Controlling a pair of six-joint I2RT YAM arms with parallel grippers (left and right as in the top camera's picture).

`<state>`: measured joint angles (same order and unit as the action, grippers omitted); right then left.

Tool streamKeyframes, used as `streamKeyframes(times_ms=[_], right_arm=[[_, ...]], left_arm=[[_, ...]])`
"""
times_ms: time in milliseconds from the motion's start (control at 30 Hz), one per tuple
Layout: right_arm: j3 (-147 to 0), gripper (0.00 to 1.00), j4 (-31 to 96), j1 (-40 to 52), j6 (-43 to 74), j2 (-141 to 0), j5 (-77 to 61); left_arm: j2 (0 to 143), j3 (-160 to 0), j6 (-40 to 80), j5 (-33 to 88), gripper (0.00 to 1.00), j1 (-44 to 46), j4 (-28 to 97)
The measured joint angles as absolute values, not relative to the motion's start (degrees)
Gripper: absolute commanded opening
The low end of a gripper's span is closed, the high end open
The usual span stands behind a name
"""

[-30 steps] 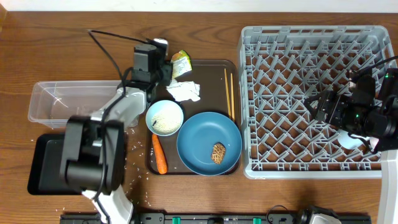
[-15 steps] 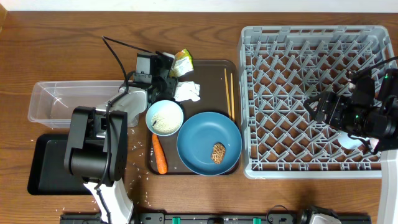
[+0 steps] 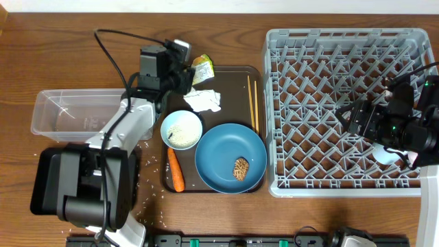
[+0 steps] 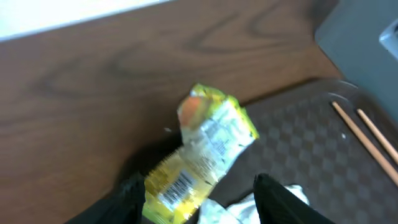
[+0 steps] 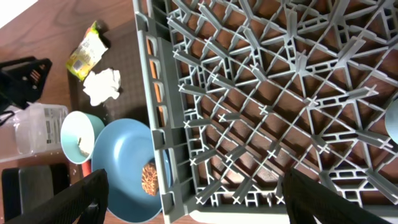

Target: Sort waste into correct bins and load items into the dishwasher rack

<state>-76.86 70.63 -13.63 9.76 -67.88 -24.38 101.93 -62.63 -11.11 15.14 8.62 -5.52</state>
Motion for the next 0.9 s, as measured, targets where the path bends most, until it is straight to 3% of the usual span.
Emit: streamKeyframes(times_ms=[367, 900], right_arm=[[-76.9, 0.82, 71.5, -13.6, 9.8, -67.9, -24.4], [-76.9, 0.82, 71.5, -13.6, 9.8, -67.9, -24.4]], left_arm=[[114.2, -62.5, -14.6, 13.5, 0.64, 7.4, -14.0], [114.2, -62.5, -9.7, 25.0, 0.63, 6.7, -3.9]])
